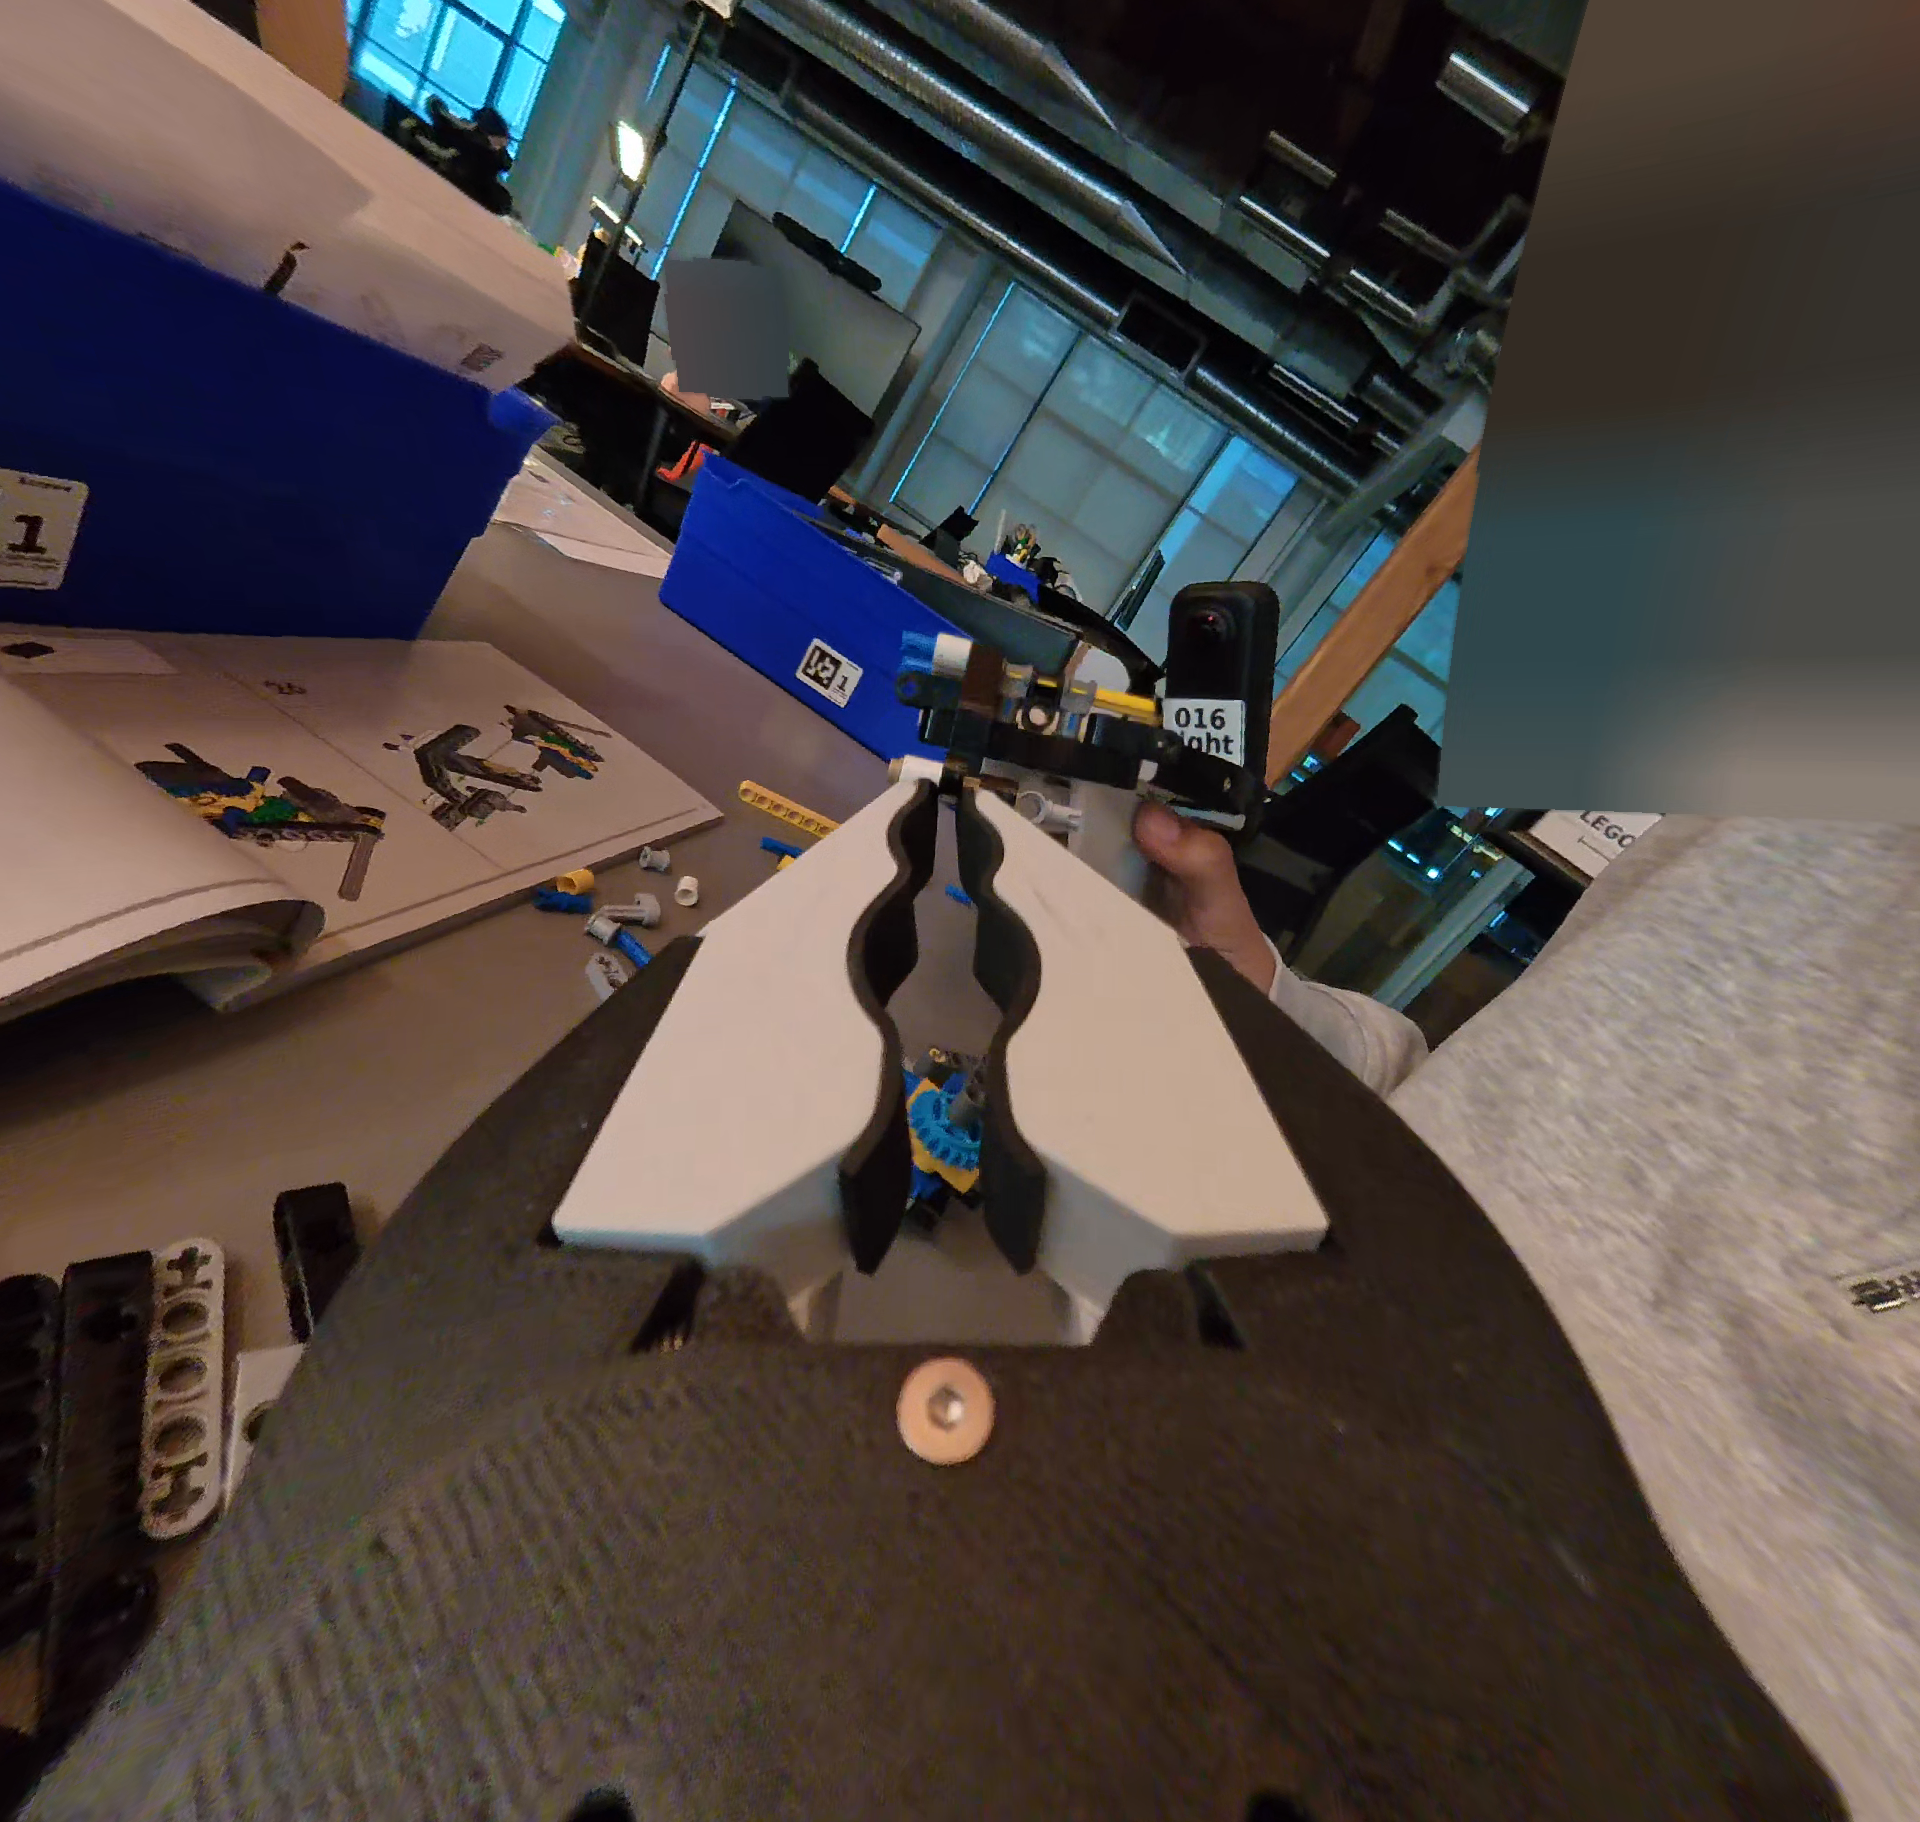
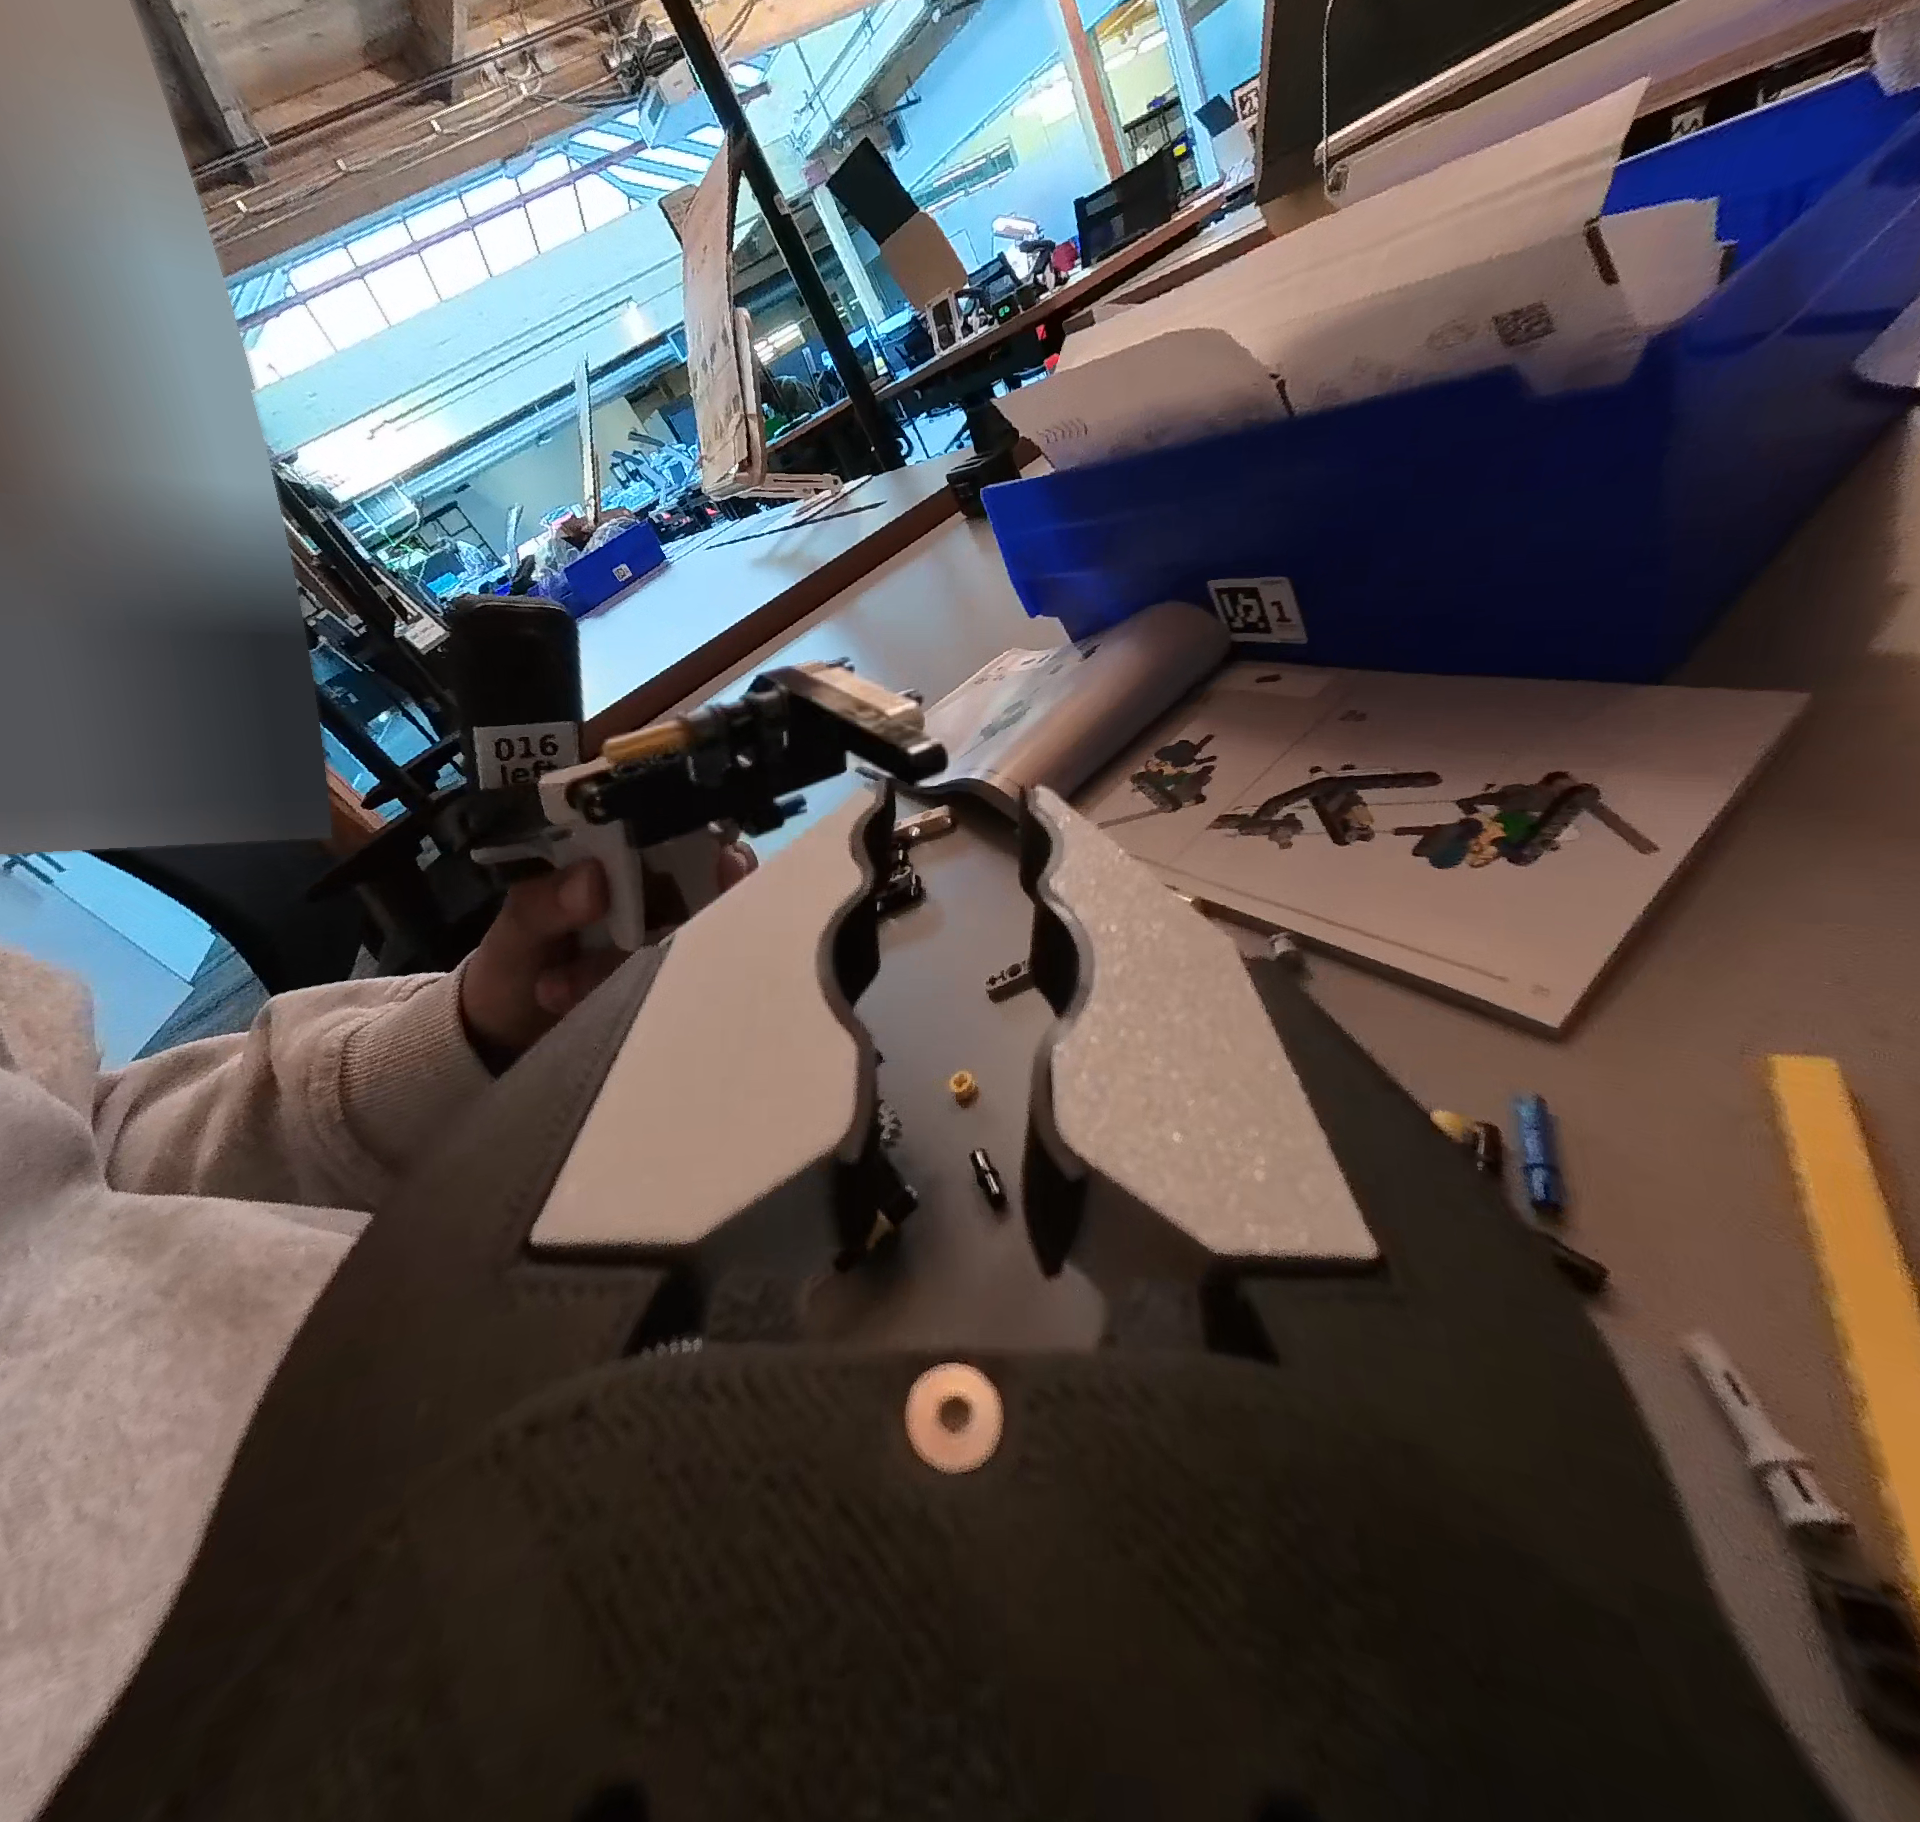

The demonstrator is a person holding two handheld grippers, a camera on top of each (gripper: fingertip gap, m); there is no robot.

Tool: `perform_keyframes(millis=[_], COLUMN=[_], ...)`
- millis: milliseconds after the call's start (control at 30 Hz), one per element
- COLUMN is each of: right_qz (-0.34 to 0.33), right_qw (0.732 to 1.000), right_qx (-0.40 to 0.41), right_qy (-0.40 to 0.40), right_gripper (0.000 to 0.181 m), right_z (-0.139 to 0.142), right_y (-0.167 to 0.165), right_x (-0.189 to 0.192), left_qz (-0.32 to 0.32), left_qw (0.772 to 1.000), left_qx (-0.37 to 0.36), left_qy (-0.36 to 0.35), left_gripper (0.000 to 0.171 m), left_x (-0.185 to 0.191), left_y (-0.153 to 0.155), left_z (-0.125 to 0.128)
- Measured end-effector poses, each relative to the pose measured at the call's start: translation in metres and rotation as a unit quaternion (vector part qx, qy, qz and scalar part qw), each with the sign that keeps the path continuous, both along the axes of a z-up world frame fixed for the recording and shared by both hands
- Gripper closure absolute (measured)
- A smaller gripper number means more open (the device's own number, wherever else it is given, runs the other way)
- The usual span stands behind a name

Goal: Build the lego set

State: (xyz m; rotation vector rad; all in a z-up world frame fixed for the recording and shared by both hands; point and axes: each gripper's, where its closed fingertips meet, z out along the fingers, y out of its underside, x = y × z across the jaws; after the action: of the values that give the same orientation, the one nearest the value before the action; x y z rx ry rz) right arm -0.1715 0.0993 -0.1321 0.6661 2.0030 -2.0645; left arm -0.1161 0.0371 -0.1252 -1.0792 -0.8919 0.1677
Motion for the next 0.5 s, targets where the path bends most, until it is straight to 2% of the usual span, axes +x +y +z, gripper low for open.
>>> perform_keyframes(millis=[500], right_qz=[0.012], right_qw=[1.0], right_qx=[-0.002], right_qy=[-0.016], right_gripper=[0.159], right_z=[-0.0039], right_y=[-0.0028], right_x=[0.0028], left_qz=[0.004], left_qw=[1.0], left_qx=[0.003], left_qy=[-0.007], left_gripper=[0.171], left_x=[-0.0017], left_y=[-0.001], left_z=[-0.0013])
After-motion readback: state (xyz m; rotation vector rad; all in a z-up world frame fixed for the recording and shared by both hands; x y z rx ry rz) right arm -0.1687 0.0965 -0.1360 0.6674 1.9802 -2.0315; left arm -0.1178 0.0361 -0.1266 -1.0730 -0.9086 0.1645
